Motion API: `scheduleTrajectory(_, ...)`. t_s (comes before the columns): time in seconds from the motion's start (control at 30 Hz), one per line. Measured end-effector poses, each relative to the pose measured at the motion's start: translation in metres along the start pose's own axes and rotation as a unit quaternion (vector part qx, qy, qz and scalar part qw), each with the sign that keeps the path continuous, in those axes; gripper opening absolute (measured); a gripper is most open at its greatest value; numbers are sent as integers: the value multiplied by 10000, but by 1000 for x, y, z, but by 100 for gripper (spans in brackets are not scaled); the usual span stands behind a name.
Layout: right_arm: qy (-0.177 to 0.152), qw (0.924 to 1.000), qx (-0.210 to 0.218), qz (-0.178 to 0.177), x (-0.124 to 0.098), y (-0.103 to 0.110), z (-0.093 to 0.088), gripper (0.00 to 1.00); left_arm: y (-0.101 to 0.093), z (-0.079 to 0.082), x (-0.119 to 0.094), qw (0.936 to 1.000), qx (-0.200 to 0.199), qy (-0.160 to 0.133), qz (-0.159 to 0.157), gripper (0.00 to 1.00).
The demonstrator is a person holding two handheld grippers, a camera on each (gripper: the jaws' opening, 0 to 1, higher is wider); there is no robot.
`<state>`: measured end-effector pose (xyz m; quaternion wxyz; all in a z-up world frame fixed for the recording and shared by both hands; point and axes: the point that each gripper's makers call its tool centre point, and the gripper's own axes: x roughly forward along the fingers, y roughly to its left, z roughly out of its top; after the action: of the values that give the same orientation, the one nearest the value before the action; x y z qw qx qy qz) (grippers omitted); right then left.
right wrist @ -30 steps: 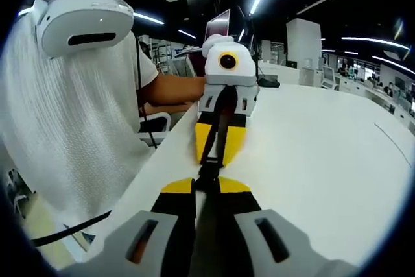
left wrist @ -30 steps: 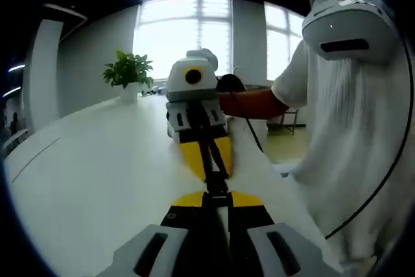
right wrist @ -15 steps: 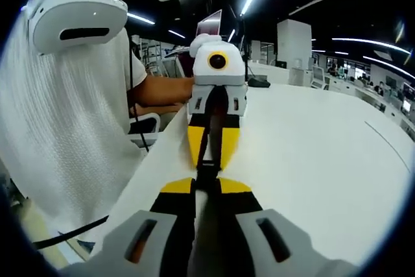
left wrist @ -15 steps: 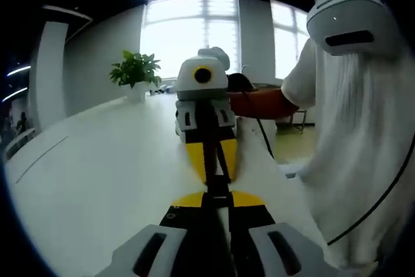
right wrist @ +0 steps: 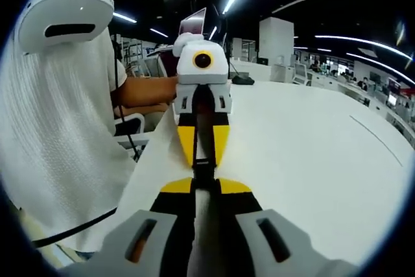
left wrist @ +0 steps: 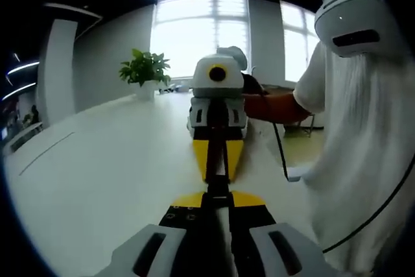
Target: Snap the two parts of the plastic buckle together until the buckle closes and remains connected.
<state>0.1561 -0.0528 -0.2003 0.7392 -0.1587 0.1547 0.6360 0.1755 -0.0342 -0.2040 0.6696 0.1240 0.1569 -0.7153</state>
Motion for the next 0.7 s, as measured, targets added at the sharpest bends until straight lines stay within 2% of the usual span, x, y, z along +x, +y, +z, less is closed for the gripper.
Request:
scheduleTrajectory(0.03, 5, 10000, 8, -3, 0, -4, -1, 11, 1, 0, 1, 10000, -16, 9, 15, 11)
scheduleTrajectory(0.07, 11, 10000, 6, -3, 1, -18, -2, 11, 0, 0, 1, 10000, -43, 25, 33, 11)
scheduleTrajectory(0.1, 16, 10000, 2, 0, 1, -19, -2, 11, 0, 0, 2, 10000, -46, 45, 54, 11)
scheduleTrajectory(0.27, -12, 10000, 7, 43, 1, -16, -2, 11, 1, -1, 2, 9997, -48, 153, 192, 11)
scheduleTrajectory(0.7, -27, 10000, 4, 88, 2, -14, 0, 11, 3, 0, 6, 9996, 67, 5, 269, 13)
